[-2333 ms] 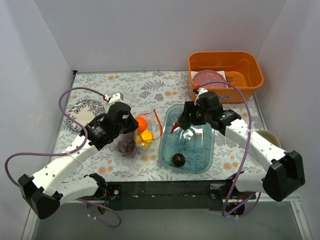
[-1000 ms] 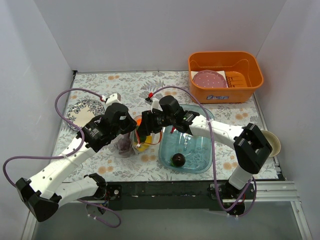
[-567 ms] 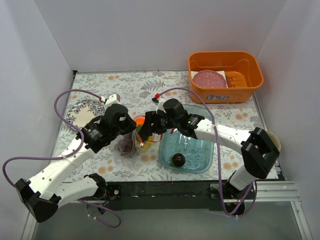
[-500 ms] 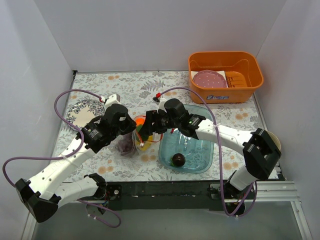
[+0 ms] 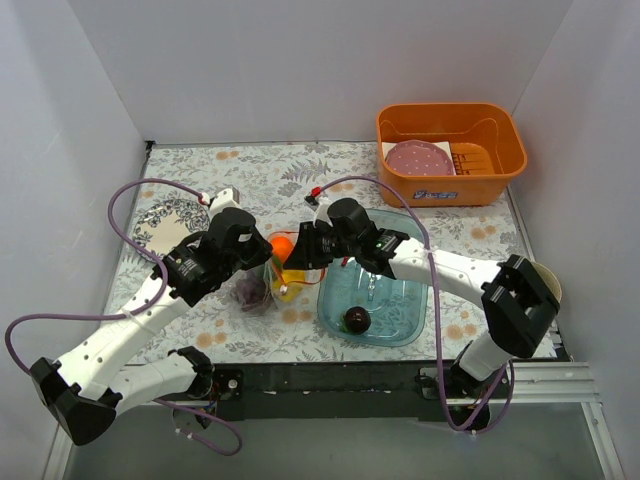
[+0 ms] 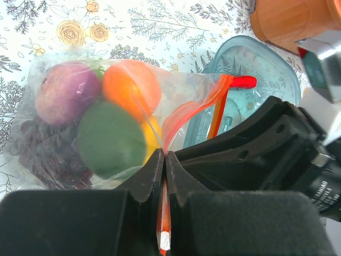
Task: Place the food in the zip-top bag and seal the zipper
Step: Place the fake fruit in the zipper food storage bag, then pick up the fake fruit from the bin.
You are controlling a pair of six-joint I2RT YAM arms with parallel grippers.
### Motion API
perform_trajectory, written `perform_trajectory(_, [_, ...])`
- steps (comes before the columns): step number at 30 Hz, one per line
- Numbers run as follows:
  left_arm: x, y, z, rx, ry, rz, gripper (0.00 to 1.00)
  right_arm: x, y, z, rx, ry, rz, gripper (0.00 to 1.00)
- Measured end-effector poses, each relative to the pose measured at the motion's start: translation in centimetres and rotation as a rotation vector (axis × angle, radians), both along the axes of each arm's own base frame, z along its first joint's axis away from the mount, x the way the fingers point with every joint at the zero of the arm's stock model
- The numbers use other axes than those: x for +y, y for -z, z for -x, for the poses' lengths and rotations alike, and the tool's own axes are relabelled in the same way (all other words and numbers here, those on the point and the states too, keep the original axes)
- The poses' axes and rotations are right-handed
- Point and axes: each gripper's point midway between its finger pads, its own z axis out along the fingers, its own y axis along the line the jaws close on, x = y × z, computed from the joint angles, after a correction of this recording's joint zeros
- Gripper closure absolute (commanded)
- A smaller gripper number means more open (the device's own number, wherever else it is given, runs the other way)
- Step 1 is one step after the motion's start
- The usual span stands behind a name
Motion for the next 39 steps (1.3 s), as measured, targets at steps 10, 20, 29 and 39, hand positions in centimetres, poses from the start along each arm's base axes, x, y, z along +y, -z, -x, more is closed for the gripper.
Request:
perform_trajectory(10, [0.2, -0.2, 0.0, -0.006, -0.009, 0.002, 1.0, 0.3, 2.6, 0.3, 0.048, -0.034, 0.056, 0.61])
perform_trajectory(20, [0.3, 0.3, 0.1, 0.0, -0.013, -0.001, 1.0, -8.3, -5.4, -3.5, -0.216, 0.269, 0.094, 0.57])
perform_trajectory(29, [0.2, 0.6, 0.1, 0.001, -0.02, 0.014, 1.0, -20.2, -1.3, -4.5, -0.203, 0.528, 0.262, 0.44])
perform_trajectory(39, [0.0, 1.0, -0.1, -0.012, -0.018, 0.027, 1.0, -21.0, 4.9, -1.9, 0.026, 0.424, 0.358, 0.36])
